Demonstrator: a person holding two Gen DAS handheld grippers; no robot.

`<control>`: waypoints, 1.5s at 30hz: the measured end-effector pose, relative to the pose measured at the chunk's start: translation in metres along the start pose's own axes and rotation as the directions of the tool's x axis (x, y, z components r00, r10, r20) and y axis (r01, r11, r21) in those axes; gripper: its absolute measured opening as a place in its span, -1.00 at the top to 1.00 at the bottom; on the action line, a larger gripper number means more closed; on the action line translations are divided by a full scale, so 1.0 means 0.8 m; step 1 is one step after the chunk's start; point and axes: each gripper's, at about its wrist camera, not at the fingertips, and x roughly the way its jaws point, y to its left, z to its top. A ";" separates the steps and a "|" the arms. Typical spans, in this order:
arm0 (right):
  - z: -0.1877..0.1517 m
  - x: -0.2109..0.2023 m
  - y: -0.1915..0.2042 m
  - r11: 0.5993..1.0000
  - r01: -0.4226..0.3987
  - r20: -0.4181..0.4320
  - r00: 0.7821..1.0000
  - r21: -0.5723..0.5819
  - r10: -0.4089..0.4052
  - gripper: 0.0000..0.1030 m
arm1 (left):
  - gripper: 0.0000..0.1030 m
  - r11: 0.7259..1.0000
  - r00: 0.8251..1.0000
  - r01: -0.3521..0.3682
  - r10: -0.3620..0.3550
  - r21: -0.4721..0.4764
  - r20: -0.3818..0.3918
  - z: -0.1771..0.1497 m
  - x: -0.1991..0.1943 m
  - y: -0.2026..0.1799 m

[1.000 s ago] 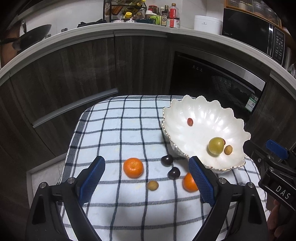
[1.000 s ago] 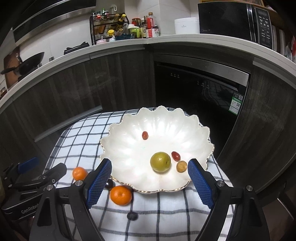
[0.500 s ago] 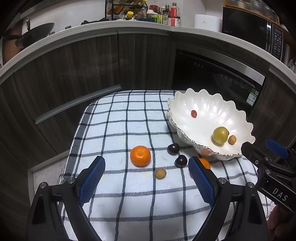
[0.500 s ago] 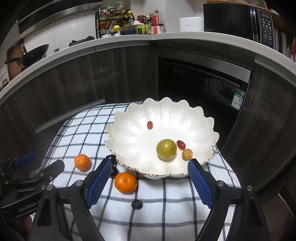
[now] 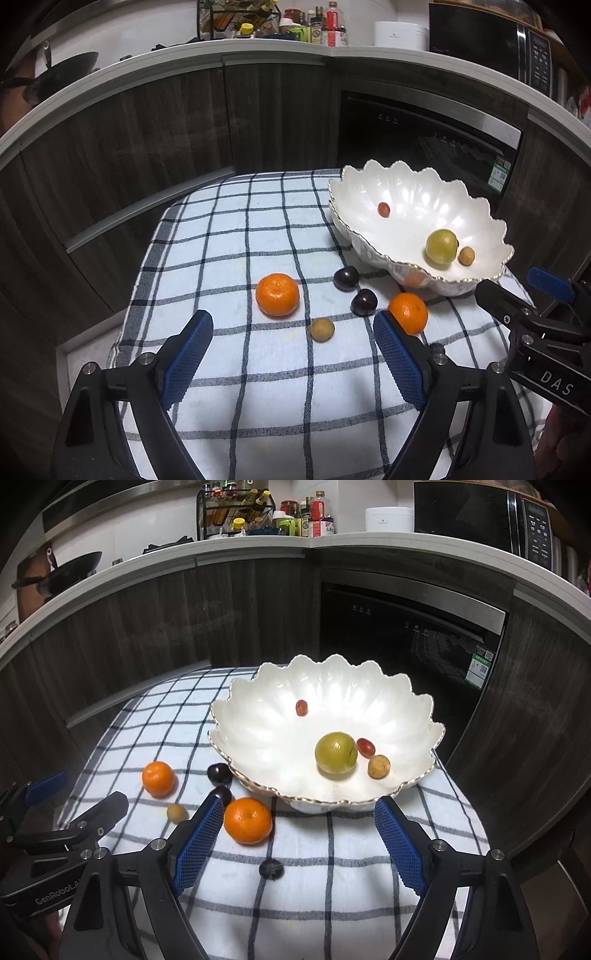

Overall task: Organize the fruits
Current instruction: 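Grasp a mandarin orange with the right tool while the left tool grasps a small brown fruit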

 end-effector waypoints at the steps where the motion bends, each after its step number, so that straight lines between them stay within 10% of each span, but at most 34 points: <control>1: -0.003 0.001 0.000 1.000 0.002 -0.002 1.000 0.001 -0.002 -0.65 | -0.70 1.000 1.000 0.002 -0.002 0.007 -0.003 -0.002 0.003 -0.002; 45: -0.020 0.085 0.025 0.990 -0.142 -0.157 0.978 -0.011 0.139 -0.40 | -0.04 0.988 0.992 0.096 -0.085 0.124 -0.096 -0.029 0.093 -0.027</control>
